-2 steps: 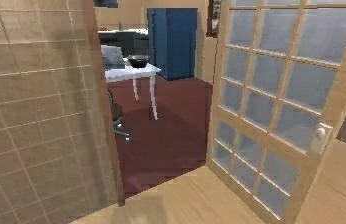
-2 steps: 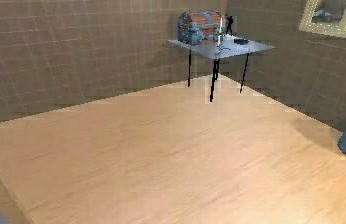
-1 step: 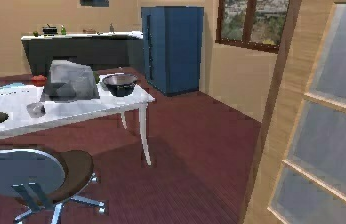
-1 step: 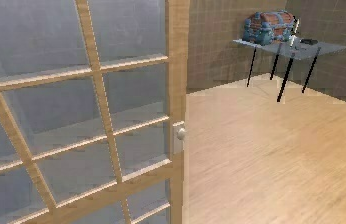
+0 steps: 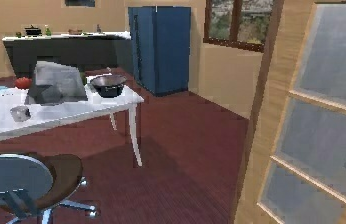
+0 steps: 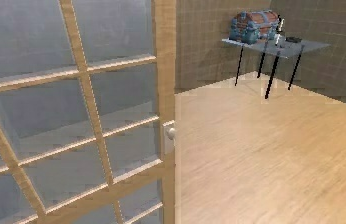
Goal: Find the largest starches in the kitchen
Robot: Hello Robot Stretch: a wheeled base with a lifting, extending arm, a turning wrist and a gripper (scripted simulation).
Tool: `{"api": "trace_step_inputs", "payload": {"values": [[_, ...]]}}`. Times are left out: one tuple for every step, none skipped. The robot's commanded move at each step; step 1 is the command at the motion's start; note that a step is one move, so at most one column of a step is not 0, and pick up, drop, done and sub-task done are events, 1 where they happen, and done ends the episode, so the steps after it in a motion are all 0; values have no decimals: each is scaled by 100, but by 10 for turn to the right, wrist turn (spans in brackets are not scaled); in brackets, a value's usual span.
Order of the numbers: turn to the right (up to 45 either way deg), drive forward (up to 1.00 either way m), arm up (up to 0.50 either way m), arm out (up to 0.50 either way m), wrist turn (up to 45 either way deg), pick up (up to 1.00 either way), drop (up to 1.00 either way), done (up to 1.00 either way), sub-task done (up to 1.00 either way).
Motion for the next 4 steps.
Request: {"api": "trace_step_inputs", "payload": {"values": [[0, 30, 0, 0, 0, 0, 0, 0, 0], [-450, 0, 0, 0, 0, 0, 0, 0, 0], [-120, 0, 0, 0, 0, 0, 0, 0, 0], [0, 30, 0, 0, 0, 0, 0, 0, 0]]}}
